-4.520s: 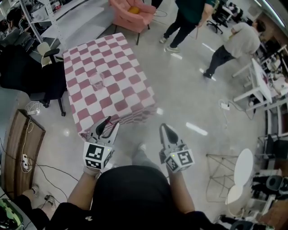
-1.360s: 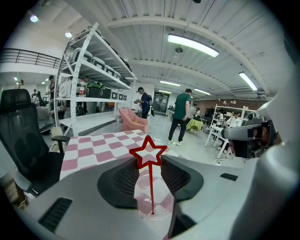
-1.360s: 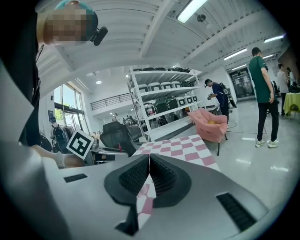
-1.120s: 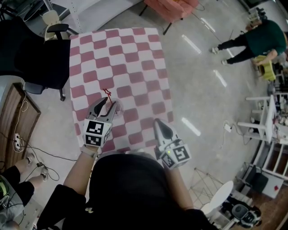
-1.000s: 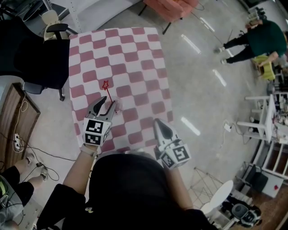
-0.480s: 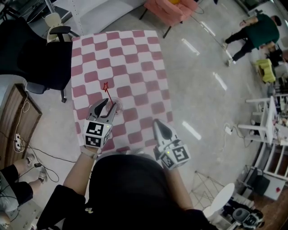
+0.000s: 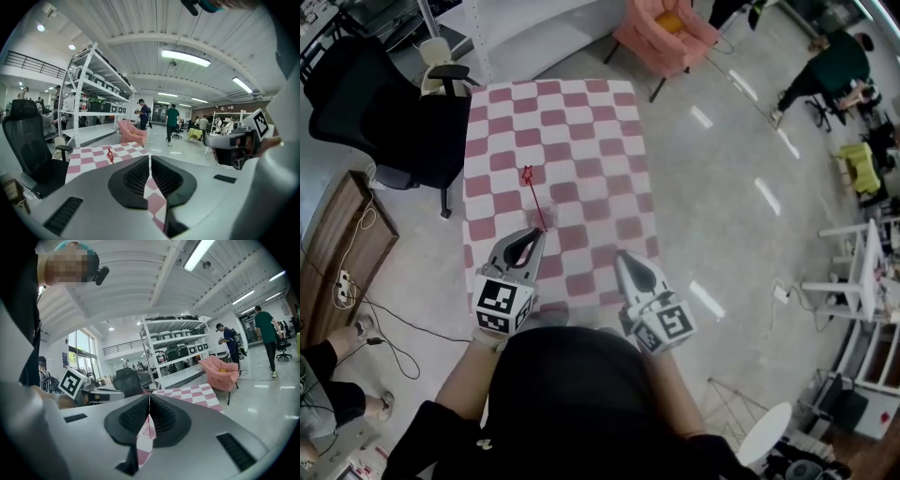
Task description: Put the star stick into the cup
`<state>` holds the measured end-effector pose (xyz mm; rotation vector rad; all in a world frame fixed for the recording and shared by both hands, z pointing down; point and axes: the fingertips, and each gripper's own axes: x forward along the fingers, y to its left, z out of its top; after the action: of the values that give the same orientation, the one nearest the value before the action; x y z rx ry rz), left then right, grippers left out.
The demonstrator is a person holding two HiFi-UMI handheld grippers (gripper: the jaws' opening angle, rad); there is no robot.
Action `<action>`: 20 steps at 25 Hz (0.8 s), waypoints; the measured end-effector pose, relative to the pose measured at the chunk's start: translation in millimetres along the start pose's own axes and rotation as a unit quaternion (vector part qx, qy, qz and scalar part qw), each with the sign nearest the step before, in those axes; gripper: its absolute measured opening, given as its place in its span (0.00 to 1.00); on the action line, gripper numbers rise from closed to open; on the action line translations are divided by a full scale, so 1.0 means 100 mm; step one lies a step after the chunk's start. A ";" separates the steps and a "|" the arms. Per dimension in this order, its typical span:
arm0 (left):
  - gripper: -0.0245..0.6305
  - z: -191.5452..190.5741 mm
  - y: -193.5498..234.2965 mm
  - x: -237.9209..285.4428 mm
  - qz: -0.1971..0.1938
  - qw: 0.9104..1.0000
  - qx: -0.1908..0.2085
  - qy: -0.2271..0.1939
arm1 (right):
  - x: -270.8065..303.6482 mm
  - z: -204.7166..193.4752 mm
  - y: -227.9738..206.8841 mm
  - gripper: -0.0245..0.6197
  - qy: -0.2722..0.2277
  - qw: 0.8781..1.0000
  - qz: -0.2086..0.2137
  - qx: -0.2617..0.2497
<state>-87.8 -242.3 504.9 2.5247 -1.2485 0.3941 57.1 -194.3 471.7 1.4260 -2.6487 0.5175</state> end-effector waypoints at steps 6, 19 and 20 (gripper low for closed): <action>0.11 -0.01 -0.35 -0.44 0.013 1.000 0.006 -0.021 | -0.24 -0.06 0.21 0.07 0.004 0.999 0.036 -0.017; 0.10 -0.18 -0.84 -1.08 0.055 0.998 -0.003 -0.026 | -0.69 -0.10 0.65 0.07 0.005 0.993 0.108 -0.037; 0.10 -0.19 -0.87 -1.11 0.057 0.998 -0.003 -0.026 | -0.72 -0.10 0.68 0.07 0.006 0.993 0.112 -0.038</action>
<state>-84.7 -105.0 469.0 2.4810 -1.4163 0.3507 40.9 -99.6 446.8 1.1083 -2.8033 0.4348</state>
